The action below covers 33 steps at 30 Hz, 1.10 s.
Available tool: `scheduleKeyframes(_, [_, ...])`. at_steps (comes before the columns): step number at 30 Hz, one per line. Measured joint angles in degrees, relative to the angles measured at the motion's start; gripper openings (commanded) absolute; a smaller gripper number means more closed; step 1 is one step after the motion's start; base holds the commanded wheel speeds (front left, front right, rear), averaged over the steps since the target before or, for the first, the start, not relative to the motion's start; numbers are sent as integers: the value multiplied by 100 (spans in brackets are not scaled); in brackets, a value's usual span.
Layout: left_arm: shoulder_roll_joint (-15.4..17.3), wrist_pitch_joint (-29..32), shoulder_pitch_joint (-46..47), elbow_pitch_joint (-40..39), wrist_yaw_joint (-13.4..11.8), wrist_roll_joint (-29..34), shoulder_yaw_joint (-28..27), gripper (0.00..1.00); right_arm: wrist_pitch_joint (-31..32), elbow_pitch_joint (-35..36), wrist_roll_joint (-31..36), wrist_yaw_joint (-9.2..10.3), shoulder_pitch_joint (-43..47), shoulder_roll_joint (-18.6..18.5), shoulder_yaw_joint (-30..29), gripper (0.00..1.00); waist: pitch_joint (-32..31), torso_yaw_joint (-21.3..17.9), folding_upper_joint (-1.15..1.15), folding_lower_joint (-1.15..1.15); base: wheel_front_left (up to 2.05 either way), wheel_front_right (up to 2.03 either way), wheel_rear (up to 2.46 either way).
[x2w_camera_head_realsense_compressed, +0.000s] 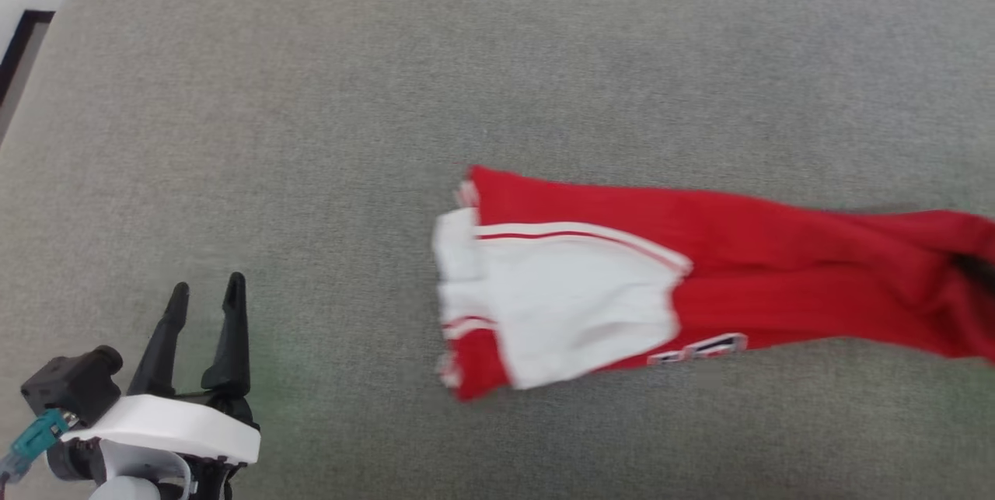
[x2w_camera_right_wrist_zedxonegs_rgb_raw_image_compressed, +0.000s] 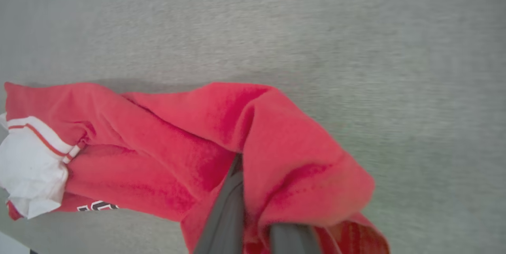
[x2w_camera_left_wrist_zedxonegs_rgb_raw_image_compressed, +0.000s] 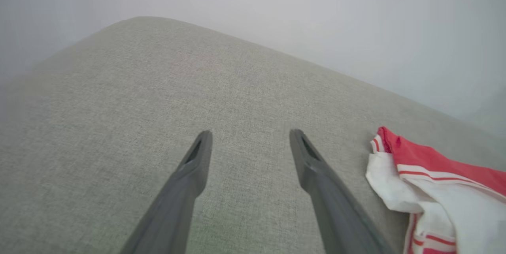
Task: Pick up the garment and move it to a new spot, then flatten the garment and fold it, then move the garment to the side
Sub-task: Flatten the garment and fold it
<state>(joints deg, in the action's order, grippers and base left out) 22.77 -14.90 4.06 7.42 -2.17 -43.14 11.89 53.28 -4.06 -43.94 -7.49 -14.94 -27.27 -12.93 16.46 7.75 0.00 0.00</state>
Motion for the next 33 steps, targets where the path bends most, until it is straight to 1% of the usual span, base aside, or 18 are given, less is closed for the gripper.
scheduleKeyframes(5, [-301,-1,-73,108,337,302,-382,100,-99,-415,316,0,-133,-386,-506,0,-10,-102,0,0,0,0,0])
scheduleKeyframes(8, [-455,-1,-79,188,477,492,-555,100,-212,-684,538,0,-247,-594,-605,0,-19,-167,0,0,0,0,0])
scheduleKeyframes(10, [-550,-1,-79,235,582,543,-650,100,-238,-780,570,0,-300,-651,-599,0,-31,-194,0,0,0,0,0])
scheduleKeyframes(13, [-676,-1,-79,303,682,690,-758,100,-198,-605,433,0,-328,-597,-436,0,-64,-222,0,0,0,0,0])
scheduleKeyframes(16, [-781,-1,-79,345,750,792,-823,100,-67,-66,159,0,-250,-456,-245,0,-92,-223,0,0,0,0,0])
scheduleKeyframes(19, [-834,-1,-78,389,801,892,-853,100,131,568,-27,0,-75,-276,51,0,-101,-198,0,0,0,0,0])
scheduleKeyframes(22, [-875,-1,-77,393,829,929,-914,100,230,1152,-49,0,-36,-85,452,0,-90,-163,0,0,0,0,0])
scheduleKeyframes(25, [-921,-1,-58,410,873,944,-934,100,259,1441,-15,0,-106,129,978,0,-67,-115,0,0,0,0,0])
scheduleKeyframes(29, [-977,-1,52,480,910,1034,-872,100,285,1468,183,0,-373,408,1752,0,-52,-8,0,0,0,0,0])
scheduleKeyframes(33, [-1015,-1,125,532,925,1042,-806,100,176,1067,386,0,-705,625,2390,0,-56,134,0,0,0,0,0])
